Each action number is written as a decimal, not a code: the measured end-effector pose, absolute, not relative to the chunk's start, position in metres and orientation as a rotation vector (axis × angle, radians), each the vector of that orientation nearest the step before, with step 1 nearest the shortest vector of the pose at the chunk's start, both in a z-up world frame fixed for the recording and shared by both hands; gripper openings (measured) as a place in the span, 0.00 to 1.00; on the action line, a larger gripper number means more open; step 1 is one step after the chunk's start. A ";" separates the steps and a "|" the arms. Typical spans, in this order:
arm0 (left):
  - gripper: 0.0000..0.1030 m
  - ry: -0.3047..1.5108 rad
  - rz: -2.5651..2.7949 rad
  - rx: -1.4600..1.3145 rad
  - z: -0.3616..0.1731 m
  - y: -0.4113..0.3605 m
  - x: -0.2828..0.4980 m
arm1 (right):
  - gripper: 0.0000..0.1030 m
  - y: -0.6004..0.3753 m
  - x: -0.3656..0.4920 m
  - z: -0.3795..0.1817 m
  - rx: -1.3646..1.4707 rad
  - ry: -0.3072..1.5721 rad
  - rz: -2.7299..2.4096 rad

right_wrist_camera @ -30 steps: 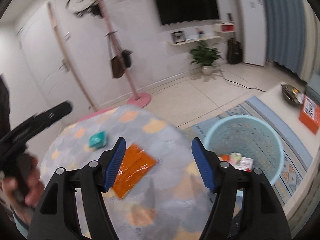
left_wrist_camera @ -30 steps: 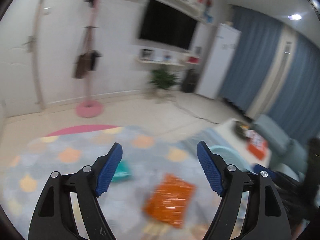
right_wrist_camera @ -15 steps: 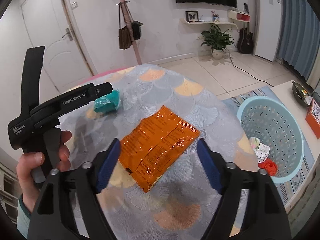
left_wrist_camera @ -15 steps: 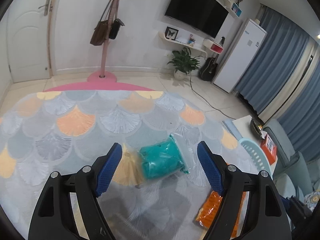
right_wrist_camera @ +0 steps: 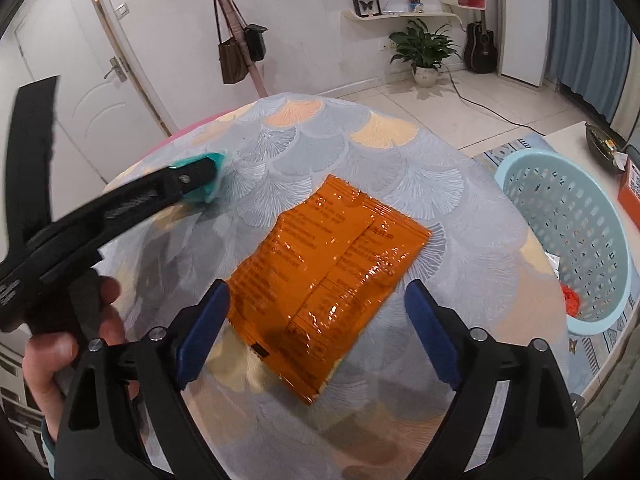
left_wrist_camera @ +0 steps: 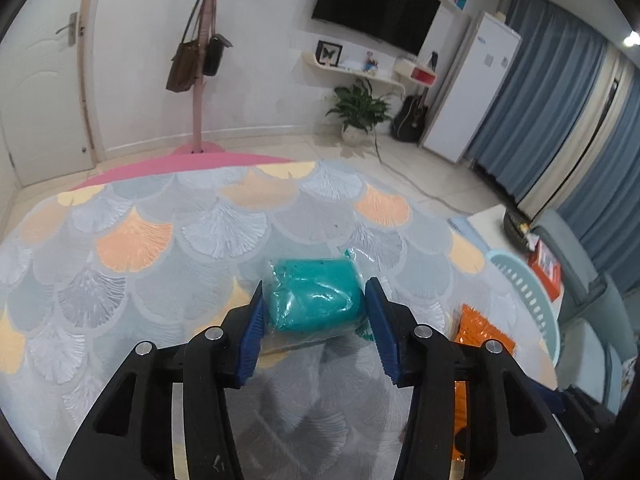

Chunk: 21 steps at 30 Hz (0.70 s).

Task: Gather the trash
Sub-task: 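Grasp the teal packet with the left tool while the right tool grasps the orange snack packet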

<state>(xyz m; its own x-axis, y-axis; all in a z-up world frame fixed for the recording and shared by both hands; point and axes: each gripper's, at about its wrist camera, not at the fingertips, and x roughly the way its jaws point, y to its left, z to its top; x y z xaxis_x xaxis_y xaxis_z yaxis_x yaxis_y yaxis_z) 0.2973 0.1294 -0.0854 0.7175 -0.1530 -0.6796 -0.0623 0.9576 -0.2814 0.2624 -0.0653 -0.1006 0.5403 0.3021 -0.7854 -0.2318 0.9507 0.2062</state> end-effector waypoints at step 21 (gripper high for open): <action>0.45 0.688 0.011 -0.263 -0.071 0.130 0.282 | 0.28 -0.053 0.255 -0.100 -0.019 0.860 0.199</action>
